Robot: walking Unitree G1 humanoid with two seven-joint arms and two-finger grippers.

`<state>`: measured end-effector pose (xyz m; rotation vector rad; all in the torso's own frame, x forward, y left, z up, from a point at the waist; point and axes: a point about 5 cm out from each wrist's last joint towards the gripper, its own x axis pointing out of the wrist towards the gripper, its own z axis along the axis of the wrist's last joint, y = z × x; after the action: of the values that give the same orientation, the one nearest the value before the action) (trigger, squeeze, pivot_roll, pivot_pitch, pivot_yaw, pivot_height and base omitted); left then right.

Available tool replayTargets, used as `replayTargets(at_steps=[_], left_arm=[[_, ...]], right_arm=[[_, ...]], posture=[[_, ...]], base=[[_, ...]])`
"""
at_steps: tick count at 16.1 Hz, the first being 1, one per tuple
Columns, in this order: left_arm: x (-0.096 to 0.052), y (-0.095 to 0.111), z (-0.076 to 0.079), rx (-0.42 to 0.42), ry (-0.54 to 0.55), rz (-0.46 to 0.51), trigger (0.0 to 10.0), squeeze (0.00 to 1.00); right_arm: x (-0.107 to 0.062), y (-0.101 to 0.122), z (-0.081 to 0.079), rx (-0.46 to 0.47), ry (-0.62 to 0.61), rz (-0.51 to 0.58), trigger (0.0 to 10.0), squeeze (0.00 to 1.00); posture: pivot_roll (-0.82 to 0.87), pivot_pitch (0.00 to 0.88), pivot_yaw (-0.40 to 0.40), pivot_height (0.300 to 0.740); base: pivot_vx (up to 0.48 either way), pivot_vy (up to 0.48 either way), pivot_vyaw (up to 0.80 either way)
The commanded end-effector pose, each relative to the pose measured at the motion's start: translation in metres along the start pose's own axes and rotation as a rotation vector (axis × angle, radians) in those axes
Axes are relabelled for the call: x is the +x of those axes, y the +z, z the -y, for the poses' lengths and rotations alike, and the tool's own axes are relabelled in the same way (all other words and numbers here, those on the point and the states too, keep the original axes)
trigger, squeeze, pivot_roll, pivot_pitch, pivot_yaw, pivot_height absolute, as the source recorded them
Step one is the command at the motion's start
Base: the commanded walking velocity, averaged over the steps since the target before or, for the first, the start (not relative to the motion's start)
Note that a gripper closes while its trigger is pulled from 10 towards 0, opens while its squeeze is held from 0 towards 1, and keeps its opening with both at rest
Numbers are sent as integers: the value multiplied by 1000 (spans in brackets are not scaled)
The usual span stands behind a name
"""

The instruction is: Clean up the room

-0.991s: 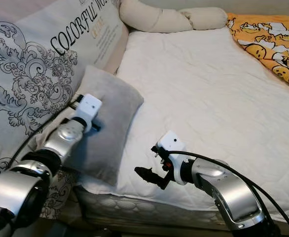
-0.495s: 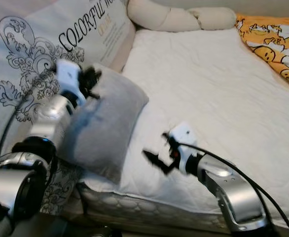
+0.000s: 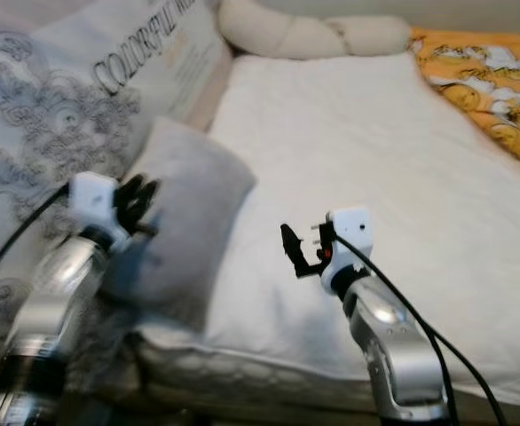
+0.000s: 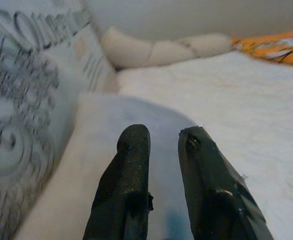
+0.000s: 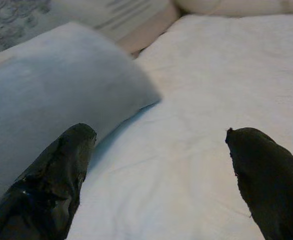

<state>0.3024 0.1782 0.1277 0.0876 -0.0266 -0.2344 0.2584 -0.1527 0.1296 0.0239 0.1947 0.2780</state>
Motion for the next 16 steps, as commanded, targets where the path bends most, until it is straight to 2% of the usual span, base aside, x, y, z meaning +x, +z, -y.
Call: replayTargets(at_steps=[1,2,4,5,7,9,11,16], left_arm=[[-3,0,4,-15,26,-29,10000,0],[-8,-1,6,-55,42,-49,10000,1000],[-12,1,10,-65,40,-62,10000,1000],[-13,3,12,-59,51,-68,10000,1000],[-17,5,12,-54,72,-84,10000,1000],[-20,4,12,-50,91,-101,10000,1000],[-22,4,12,-45,107,-103,10000,1000],[-25,3,16,-41,88,-132,10000,1000]], right_arm=[[-3,1,10,-6,-60,11,10000,1000],[-3,-1,12,-3,-82,5,10000,1000],[-4,-4,15,-3,-128,4,10000,1000],[-3,-5,17,-31,-142,10,10000,1000],[-3,-5,15,-2,-108,23,10000,1000],[-3,-1,16,-15,-126,88,10000,1000],[-4,-7,20,-25,-171,37,10000,1000],[-8,-26,22,13,-191,-94,10000,1000]], posture=[[-67,0,63,740],[-57,0,55,740],[-46,0,48,740],[-39,0,42,740],[-36,0,38,740],[-33,0,30,740],[-30,0,24,740],[-38,0,35,740]], base=[[0,-480,0],[0,-480,0],[0,-480,0],[0,-480,0],[0,-480,0],[0,-480,0],[0,-480,0],[0,-480,0]])
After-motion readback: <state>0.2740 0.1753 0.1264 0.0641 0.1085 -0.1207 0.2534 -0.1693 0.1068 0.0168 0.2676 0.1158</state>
